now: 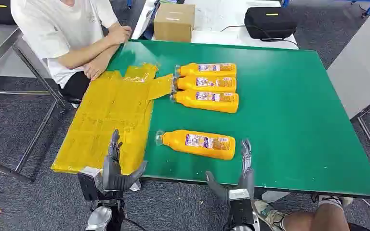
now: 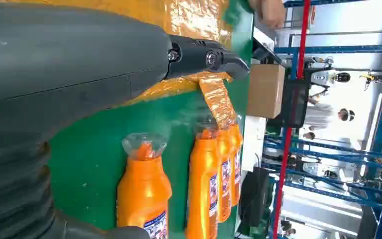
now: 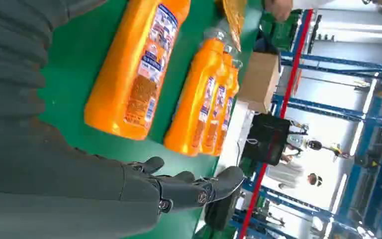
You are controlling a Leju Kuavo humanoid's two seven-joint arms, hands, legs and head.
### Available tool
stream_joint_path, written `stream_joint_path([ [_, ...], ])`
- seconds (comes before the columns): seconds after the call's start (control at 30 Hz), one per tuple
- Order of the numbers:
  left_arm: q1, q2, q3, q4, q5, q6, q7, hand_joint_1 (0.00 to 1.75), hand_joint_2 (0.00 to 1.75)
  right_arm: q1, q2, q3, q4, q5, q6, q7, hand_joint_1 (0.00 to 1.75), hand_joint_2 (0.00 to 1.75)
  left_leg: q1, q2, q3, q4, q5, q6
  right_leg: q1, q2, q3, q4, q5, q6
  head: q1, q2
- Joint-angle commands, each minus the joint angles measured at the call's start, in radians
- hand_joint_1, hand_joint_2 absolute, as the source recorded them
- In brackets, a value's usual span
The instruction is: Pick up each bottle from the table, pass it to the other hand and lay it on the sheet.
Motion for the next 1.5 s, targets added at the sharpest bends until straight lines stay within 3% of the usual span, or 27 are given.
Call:
stream_joint_path([
  [0.03, -0.016, 0.02, 0.003, 0.035, 0.0, -0.002, 0.003, 0.0, 1.75, -0.001, 0.0, -0.065, 0.001, 0.02, 0.021, 0.001, 0.0, 1.75, 0.0, 0.0, 0.003, -0.001, -0.001, -0.001, 0.0, 0.0, 0.003, -0.001, -0.001, -0.001, 0.0, 0.0],
  [0.3, -0.012, 0.02, 0.009, 0.034, 0.0, -0.009, 0.003, 0.0, 1.75, -0.006, 0.002, -0.092, 0.076, 0.107, 0.108, 0.03, 0.0, 1.75, 0.0, 0.0, 0.005, -0.001, -0.002, -0.001, 0.001, 0.0, 0.005, -0.001, -0.001, -0.001, 0.0, 0.0],
  [0.43, -0.013, 0.019, 0.009, 0.033, -0.003, -0.013, 0.003, 0.0, 1.75, -0.005, 0.005, -0.113, 0.063, 0.152, 0.113, 0.017, 0.0, 1.75, 0.0, 0.0, 0.003, -0.001, -0.001, -0.001, 0.0, 0.0, 0.003, -0.001, -0.001, -0.001, 0.0, 0.0],
  [0.5, -0.015, 0.017, 0.009, 0.036, -0.003, -0.017, 0.003, 0.0, 1.75, -0.017, -0.001, -0.113, 0.07, 0.21, 0.122, 0.059, 0.0, 1.75, 0.0, 0.001, 0.005, -0.001, -0.002, -0.001, 0.0, 0.001, 0.005, -0.001, -0.002, -0.001, 0.0, 0.0],
  [0.67, -0.015, 0.017, 0.009, 0.036, -0.003, -0.017, 0.003, 0.0, 1.75, -0.017, -0.001, -0.113, 0.07, 0.21, 0.122, 0.059, 0.0, 1.75, 0.001, 0.001, 0.007, -0.001, -0.002, -0.001, 0.001, 0.001, 0.006, -0.001, -0.002, -0.002, 0.0, 0.0],
  [0.77, -0.019, 0.016, 0.013, 0.042, -0.007, -0.014, 0.003, 0.0, 1.75, -0.086, -0.048, -0.065, 0.193, 0.415, 0.196, 0.244, 0.0, 1.75, 0.001, 0.002, 0.007, -0.001, -0.002, -0.001, 0.001, 0.002, 0.006, -0.001, -0.002, -0.002, 0.0, 0.0],
  [1.0, -0.067, 0.008, 0.006, 0.095, -0.015, -0.051, 0.003, 0.0, 1.75, -0.291, -0.092, -0.016, 0.356, 0.637, 0.19, 0.298, 0.0, 1.75, 0.0, 0.004, 0.005, -0.001, -0.001, 0.0, 0.0, 0.004, 0.005, -0.002, 0.0, -0.001, 0.0, 0.0],
  [1.07, -0.067, 0.008, 0.006, 0.095, -0.015, -0.051, 0.003, 0.0, 1.75, -0.291, -0.092, -0.016, 0.356, 0.637, 0.19, 0.298, 0.0, 1.75, 0.0, 0.002, 0.001, -0.001, 0.0, 0.0, 0.0, 0.002, 0.001, -0.001, 0.001, 0.0, 0.0, 0.0],
  [1.27, -0.093, 0.006, 0.0, 0.139, -0.009, -0.076, 0.003, 0.0, 1.75, -0.426, -0.089, 0.053, 0.439, 0.718, 0.293, 0.353, 0.0, 1.75, 0.0, 0.003, 0.002, 0.0, 0.001, 0.0, 0.0, 0.002, 0.002, -0.001, 0.001, 0.0, 0.0, 0.0],
  [1.5, -0.101, 0.006, -0.011, 0.146, -0.02, -0.07, 0.003, 0.0, 1.75, -0.494, -0.061, 0.127, 0.474, 0.765, 0.272, 0.363, 0.0, 1.75, 0.0, 0.003, 0.004, 0.0, -0.001, 0.0, 0.0, 0.003, 0.004, 0.0, 0.0, -0.001, 0.0, 0.0],
])
